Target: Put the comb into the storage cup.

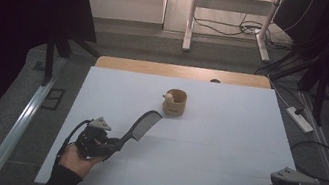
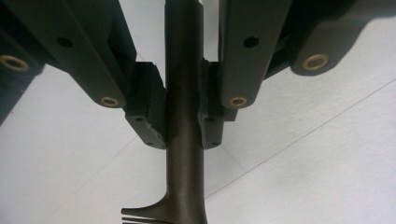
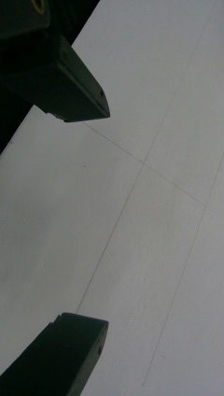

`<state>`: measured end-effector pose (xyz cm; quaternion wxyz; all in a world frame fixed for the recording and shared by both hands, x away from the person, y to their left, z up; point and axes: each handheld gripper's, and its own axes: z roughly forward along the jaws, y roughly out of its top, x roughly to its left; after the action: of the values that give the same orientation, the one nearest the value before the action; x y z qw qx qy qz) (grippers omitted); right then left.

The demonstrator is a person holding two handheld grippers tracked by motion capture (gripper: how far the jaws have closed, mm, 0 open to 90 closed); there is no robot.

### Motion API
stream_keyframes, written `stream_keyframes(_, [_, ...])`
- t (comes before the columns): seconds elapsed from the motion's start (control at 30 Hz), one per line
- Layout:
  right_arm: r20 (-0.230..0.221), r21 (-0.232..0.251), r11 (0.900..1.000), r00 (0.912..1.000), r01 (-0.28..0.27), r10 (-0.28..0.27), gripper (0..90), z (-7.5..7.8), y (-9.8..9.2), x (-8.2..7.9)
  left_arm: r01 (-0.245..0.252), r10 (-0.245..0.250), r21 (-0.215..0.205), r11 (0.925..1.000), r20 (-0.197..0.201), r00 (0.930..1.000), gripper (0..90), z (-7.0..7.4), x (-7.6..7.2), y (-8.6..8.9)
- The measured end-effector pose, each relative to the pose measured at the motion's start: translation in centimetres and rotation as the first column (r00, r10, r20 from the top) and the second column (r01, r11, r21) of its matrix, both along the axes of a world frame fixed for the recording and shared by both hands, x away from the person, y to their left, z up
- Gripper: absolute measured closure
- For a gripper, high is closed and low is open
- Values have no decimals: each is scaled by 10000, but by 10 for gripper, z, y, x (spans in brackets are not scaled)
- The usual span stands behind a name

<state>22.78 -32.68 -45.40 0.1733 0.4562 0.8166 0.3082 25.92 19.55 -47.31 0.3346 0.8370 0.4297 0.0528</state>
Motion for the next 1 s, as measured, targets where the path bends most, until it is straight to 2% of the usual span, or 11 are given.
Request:
stream_keyframes(0.27, [81, -17, 10000, 9999, -66, 66, 18, 0, 0, -1, 236, -230, -275, 9993, 223, 9995, 723, 3, -10, -9])
stream_keyframes(0.67, [313, -69, 9993, 9989, -359, 361, 4, 2, 2, -3, 448, -419, -608, 9971, 480, 9980, 723, 6, -15, -13])
stream_keyframes(1.0, [850, 349, 9961, 9933, -809, 777, 0, 8, 4, -3, 716, -688, -757, 9946, 393, 9969, 723, 4, -12, -18])
